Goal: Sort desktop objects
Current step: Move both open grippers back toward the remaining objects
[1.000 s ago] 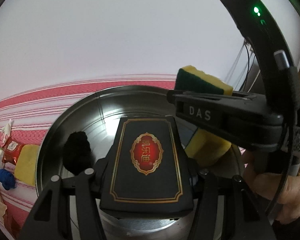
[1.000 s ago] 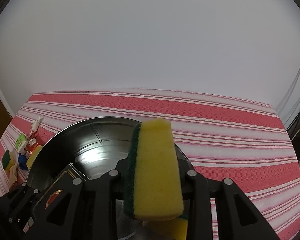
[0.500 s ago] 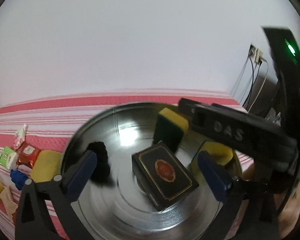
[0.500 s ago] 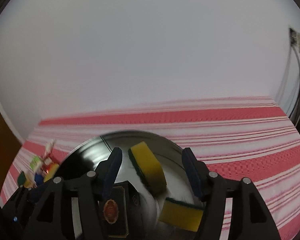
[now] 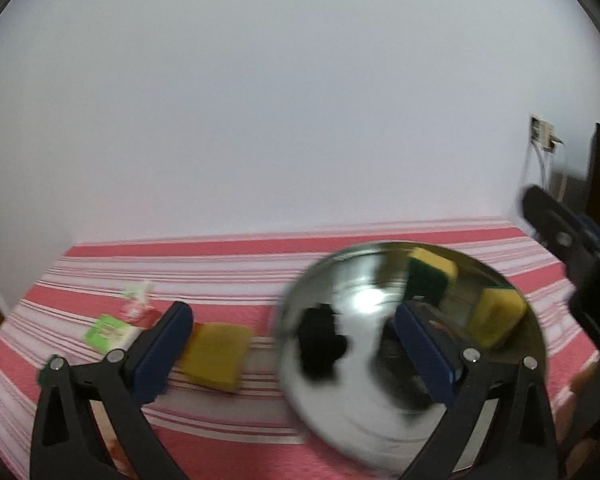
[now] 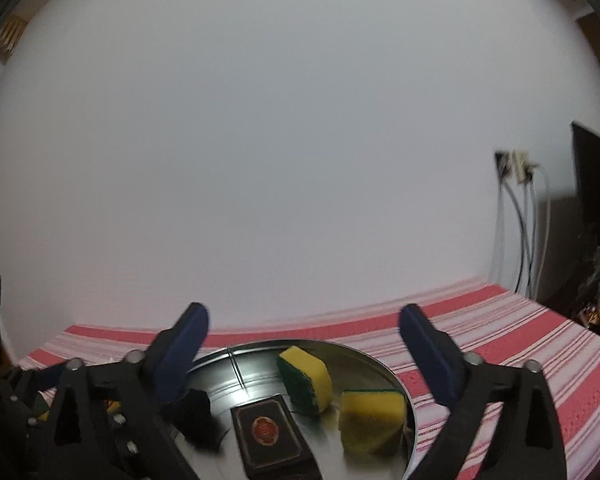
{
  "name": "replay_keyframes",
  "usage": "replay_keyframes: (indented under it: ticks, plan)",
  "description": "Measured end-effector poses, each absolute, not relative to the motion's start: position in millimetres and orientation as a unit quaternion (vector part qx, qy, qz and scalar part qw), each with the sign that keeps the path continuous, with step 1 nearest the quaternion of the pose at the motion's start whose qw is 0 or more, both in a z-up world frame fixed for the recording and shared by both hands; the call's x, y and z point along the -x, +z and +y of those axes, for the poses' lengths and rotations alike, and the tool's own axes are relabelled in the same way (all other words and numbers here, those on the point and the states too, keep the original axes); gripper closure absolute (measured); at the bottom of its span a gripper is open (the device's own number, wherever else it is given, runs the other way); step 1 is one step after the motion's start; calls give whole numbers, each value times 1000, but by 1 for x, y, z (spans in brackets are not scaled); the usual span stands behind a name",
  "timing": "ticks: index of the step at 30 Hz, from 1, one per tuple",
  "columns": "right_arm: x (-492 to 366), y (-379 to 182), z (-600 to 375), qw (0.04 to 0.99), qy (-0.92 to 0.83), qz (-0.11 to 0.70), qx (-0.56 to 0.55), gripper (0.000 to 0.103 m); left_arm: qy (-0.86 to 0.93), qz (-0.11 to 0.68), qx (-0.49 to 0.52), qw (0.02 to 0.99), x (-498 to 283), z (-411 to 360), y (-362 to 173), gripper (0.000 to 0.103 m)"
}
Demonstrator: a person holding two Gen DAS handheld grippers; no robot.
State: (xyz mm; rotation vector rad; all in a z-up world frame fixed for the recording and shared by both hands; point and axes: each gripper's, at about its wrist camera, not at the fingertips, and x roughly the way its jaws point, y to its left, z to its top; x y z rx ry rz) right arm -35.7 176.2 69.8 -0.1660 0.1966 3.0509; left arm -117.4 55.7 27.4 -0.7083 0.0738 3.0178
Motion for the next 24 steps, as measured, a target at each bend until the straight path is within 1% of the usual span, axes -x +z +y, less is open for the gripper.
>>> replay_keyframes:
  ticks: [3,12,24]
  plan:
    - [26,68,166,50,996,59,43,3,976,17,217,-2,113,32,25,1]
    - [19,49,138,26,992,119,32,3,977,-2,207,-49,104,-18,12,1]
    - [18,34,97,7,995,89,41,3,975,-17,214,-64,97,-53,-3,1]
